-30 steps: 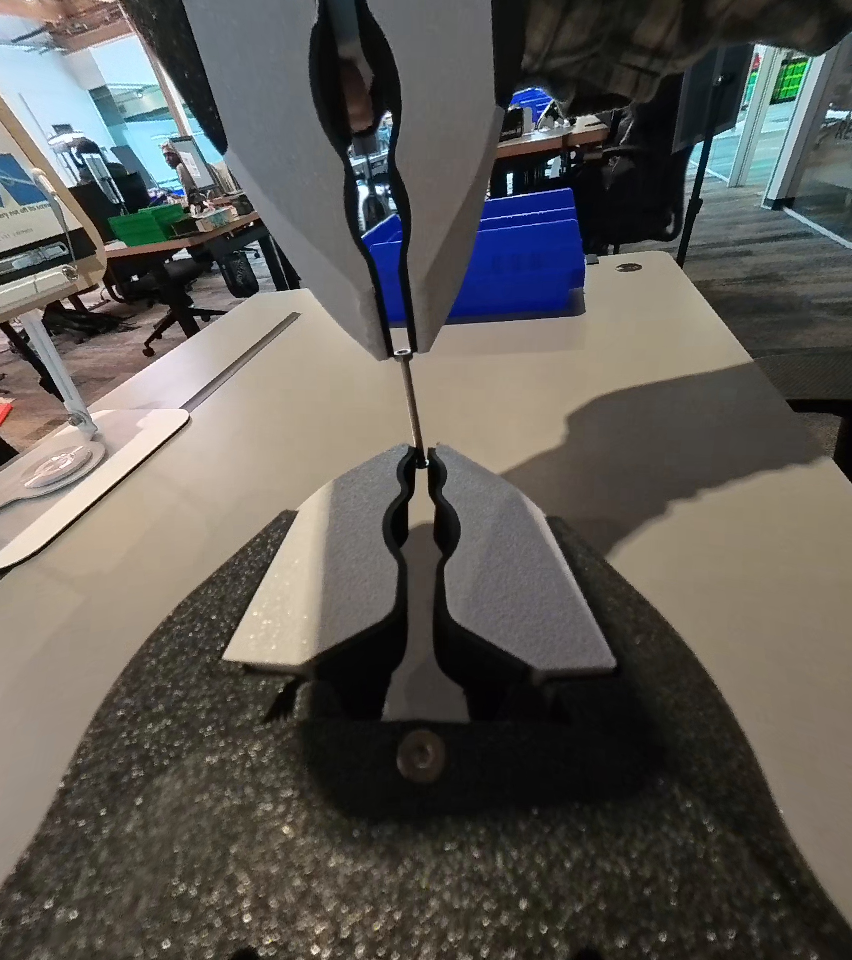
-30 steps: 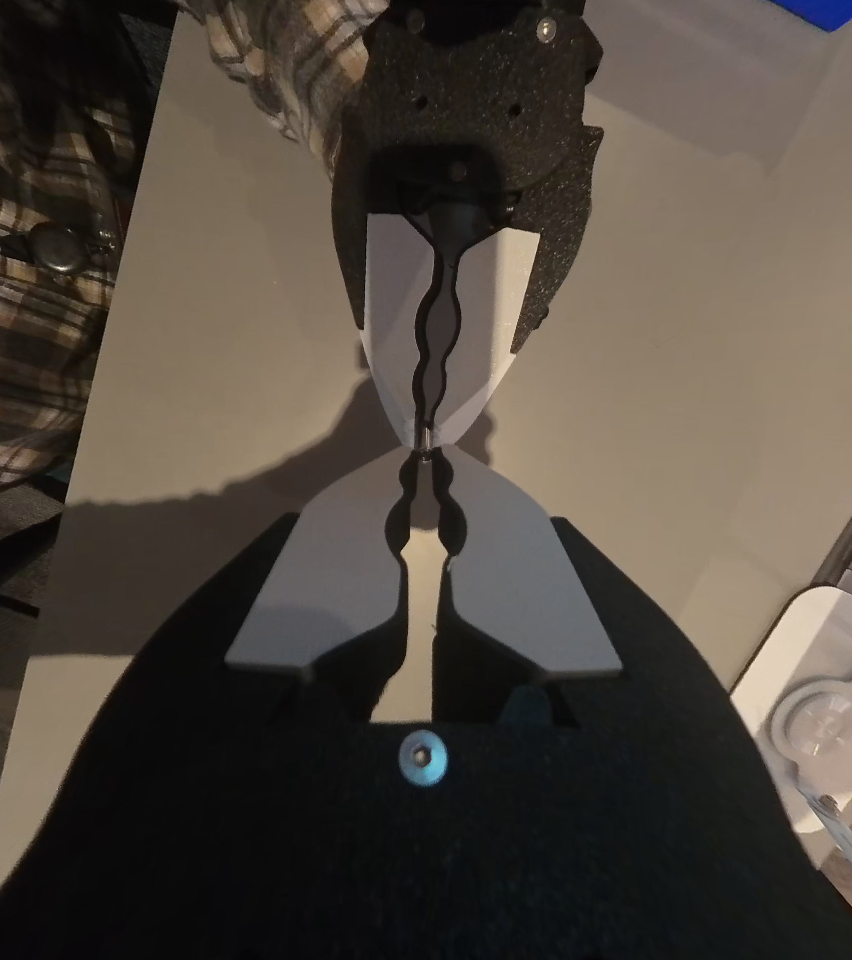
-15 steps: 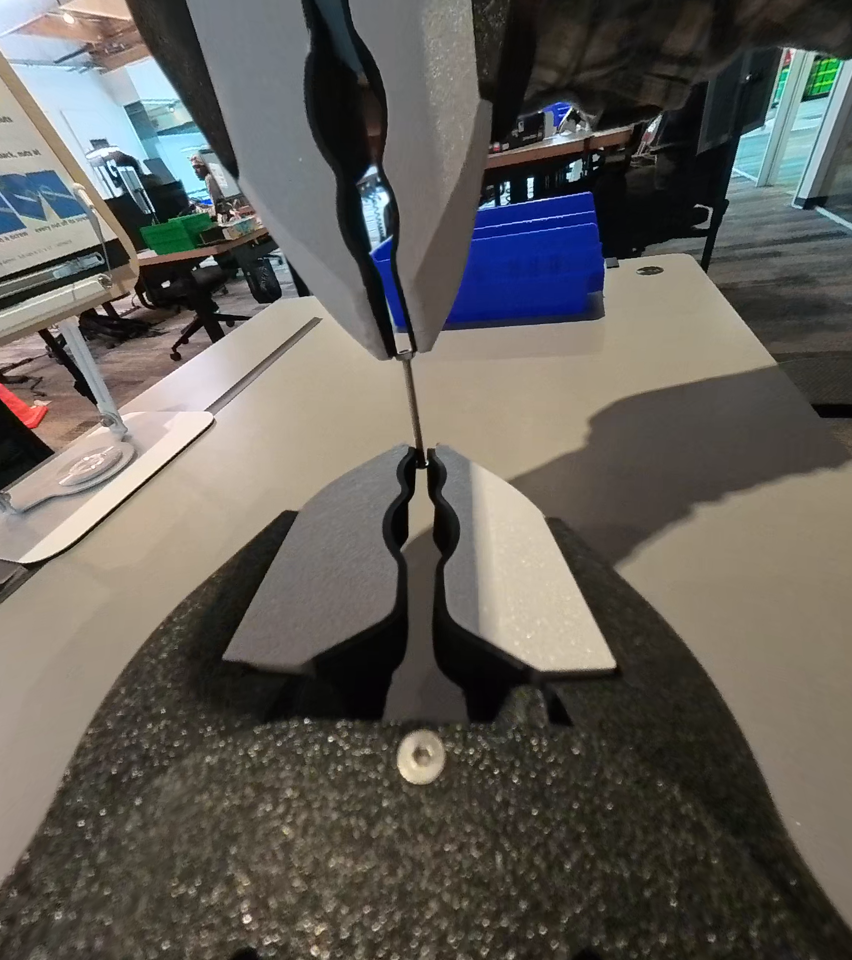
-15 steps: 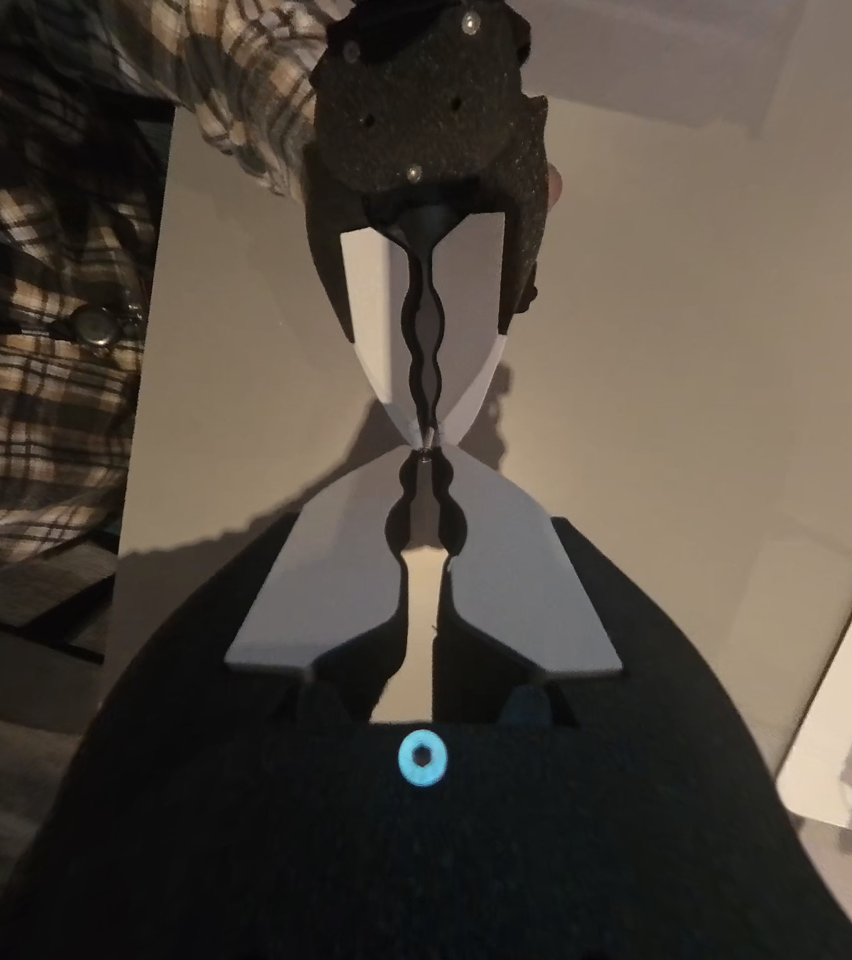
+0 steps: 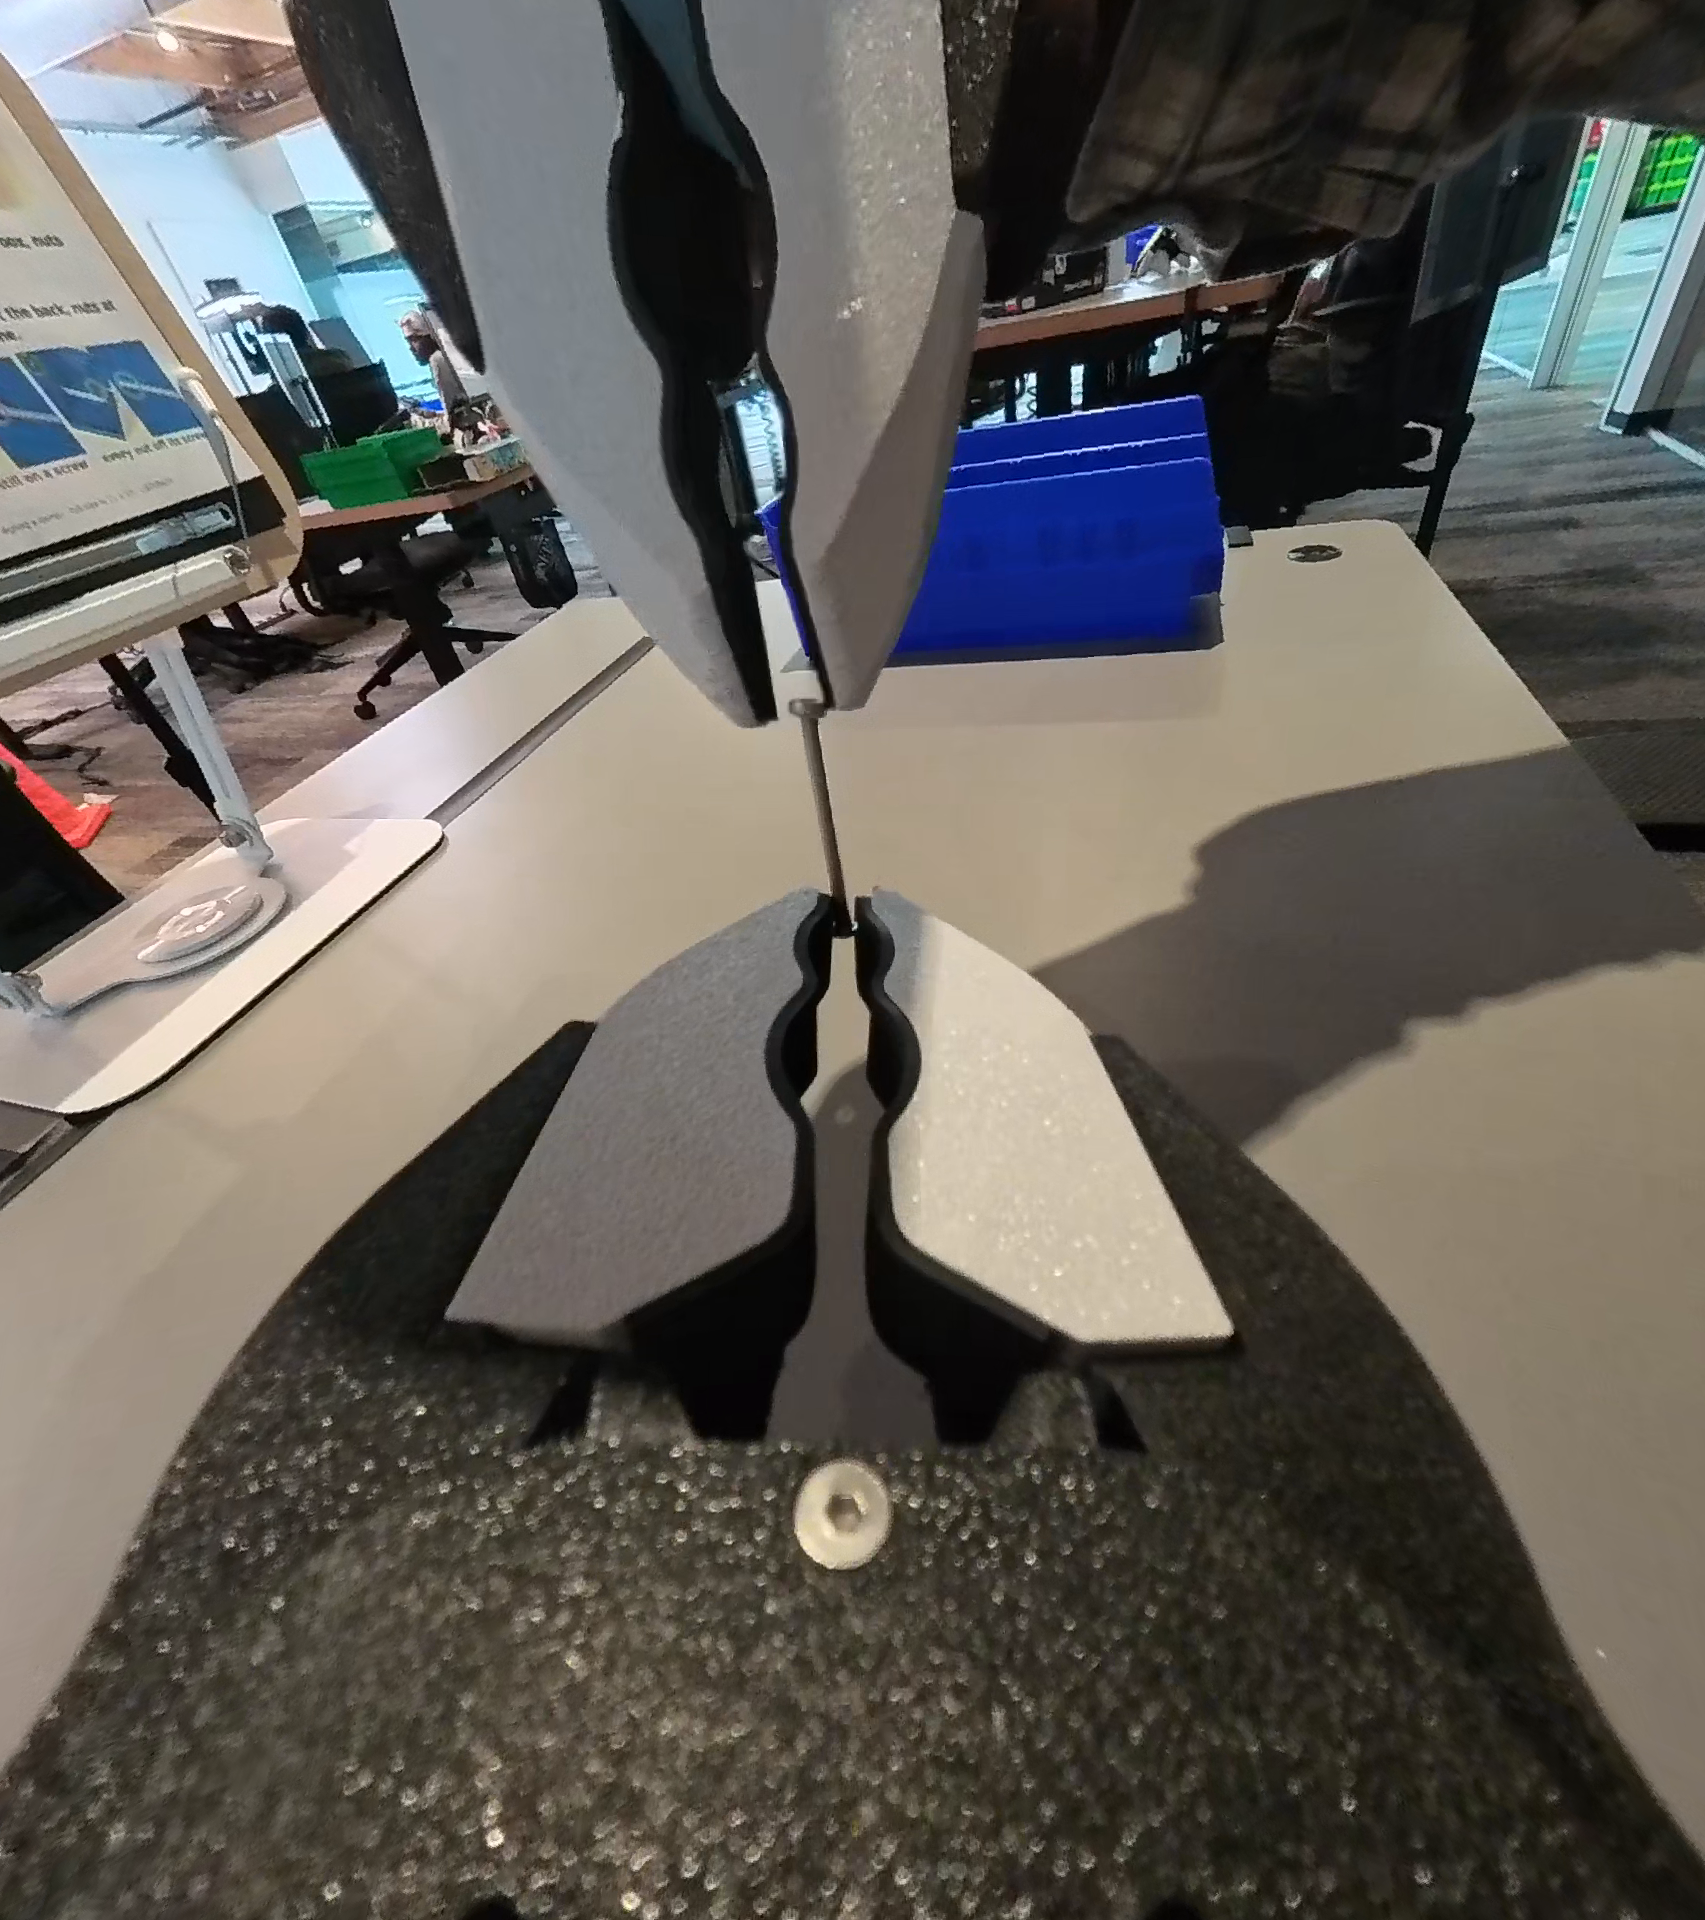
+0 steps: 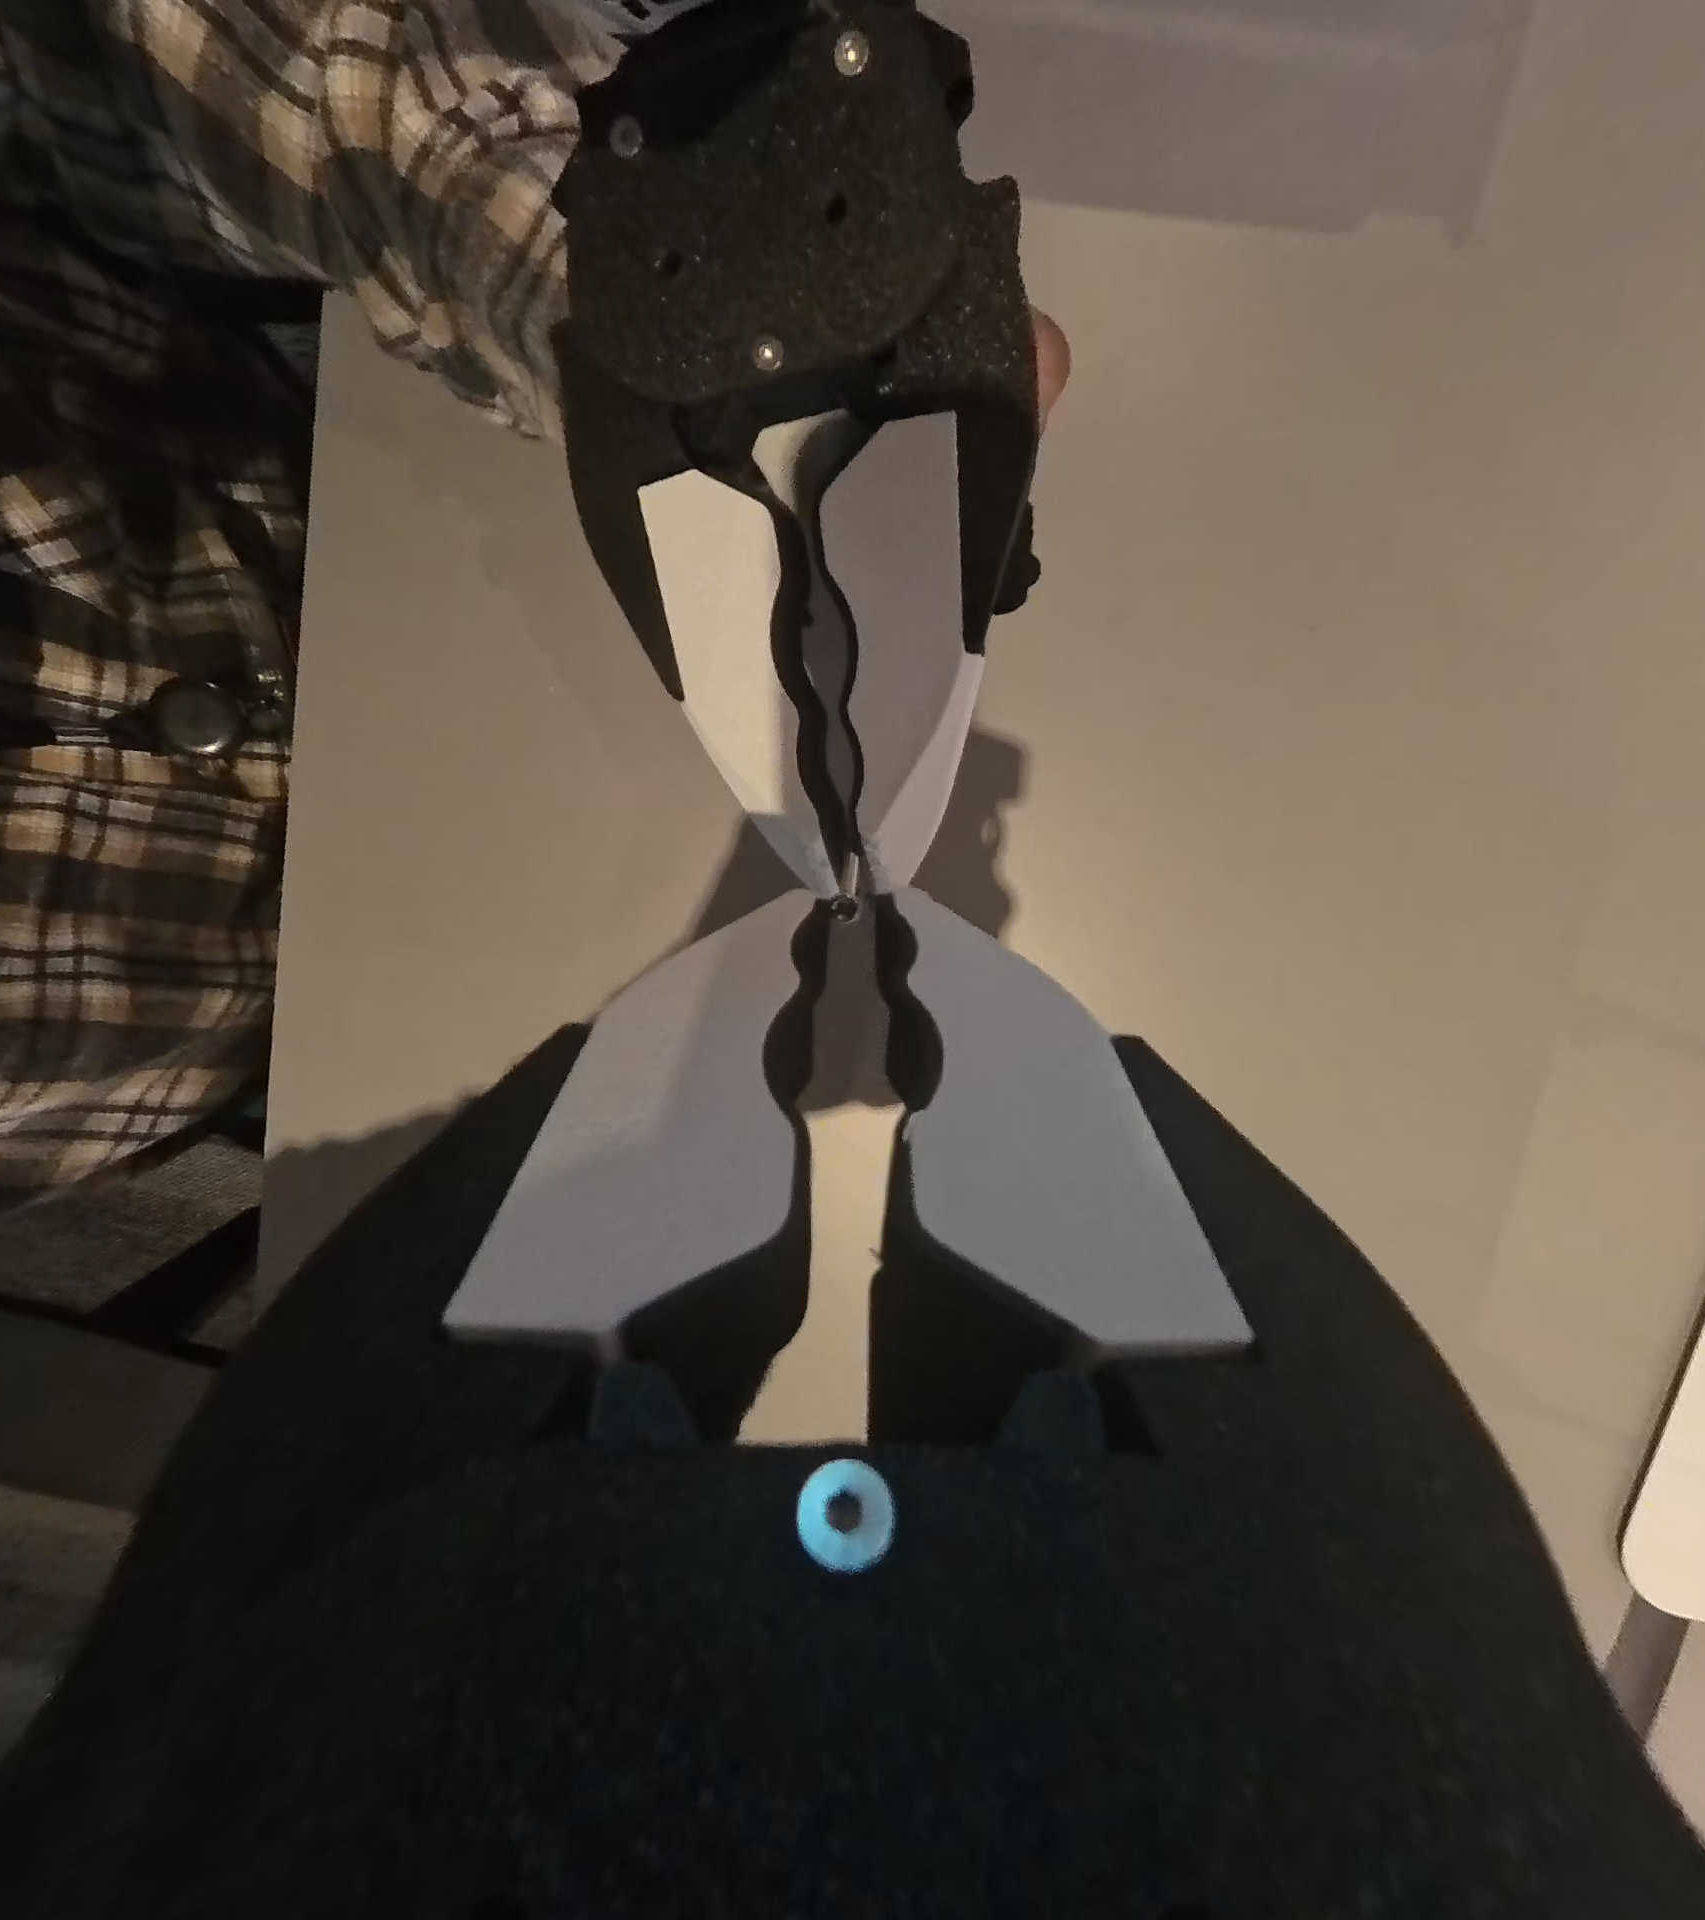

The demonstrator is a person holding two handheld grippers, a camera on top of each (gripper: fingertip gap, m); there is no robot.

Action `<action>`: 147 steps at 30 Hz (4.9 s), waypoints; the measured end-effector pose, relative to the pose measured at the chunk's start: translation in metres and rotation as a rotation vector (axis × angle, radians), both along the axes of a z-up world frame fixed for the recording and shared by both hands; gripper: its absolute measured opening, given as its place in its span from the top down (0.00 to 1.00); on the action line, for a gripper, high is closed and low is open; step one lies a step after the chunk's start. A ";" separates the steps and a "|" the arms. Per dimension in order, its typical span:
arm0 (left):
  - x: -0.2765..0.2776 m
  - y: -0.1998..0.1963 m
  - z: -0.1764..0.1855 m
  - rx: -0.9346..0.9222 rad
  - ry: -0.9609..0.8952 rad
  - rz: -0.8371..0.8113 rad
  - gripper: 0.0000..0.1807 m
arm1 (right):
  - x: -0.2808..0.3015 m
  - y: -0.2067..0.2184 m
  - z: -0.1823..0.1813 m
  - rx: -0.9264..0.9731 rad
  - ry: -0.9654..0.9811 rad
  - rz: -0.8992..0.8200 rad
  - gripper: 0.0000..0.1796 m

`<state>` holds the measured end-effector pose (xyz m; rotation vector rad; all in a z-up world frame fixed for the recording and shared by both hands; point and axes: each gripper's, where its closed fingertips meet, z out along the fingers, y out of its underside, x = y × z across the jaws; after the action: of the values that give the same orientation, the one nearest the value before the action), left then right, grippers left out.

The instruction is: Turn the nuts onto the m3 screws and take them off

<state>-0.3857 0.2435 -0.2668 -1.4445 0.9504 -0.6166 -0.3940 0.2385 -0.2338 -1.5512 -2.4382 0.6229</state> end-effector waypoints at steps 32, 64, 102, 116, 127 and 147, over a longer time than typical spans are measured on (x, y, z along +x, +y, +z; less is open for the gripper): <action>-0.004 0.001 0.006 -0.008 -0.059 -0.006 0.98 | 0.025 0.008 0.051 -0.432 1.101 -0.404 0.52; 0.001 -0.006 0.008 0.010 -0.062 -0.051 0.98 | -0.009 -0.015 0.017 -0.624 0.992 0.015 0.84; 0.000 -0.004 0.008 0.019 -0.048 -0.022 0.98 | -0.011 -0.015 0.013 -0.616 1.021 -0.017 0.97; -0.003 -0.001 0.008 0.017 -0.052 0.000 0.98 | -0.012 -0.007 0.014 -0.536 1.142 -0.152 0.97; -0.003 -0.001 0.008 0.011 -0.055 0.000 0.98 | -0.013 -0.006 0.016 -0.524 1.156 -0.180 0.96; 0.000 -0.002 0.005 0.003 -0.056 -0.021 0.98 | -0.006 -0.024 0.011 -0.390 1.123 -0.179 0.65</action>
<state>-0.3858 0.2413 -0.2615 -1.4094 0.9226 -0.6675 -0.4004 0.2143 -0.2233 -1.0118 -1.3606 1.4760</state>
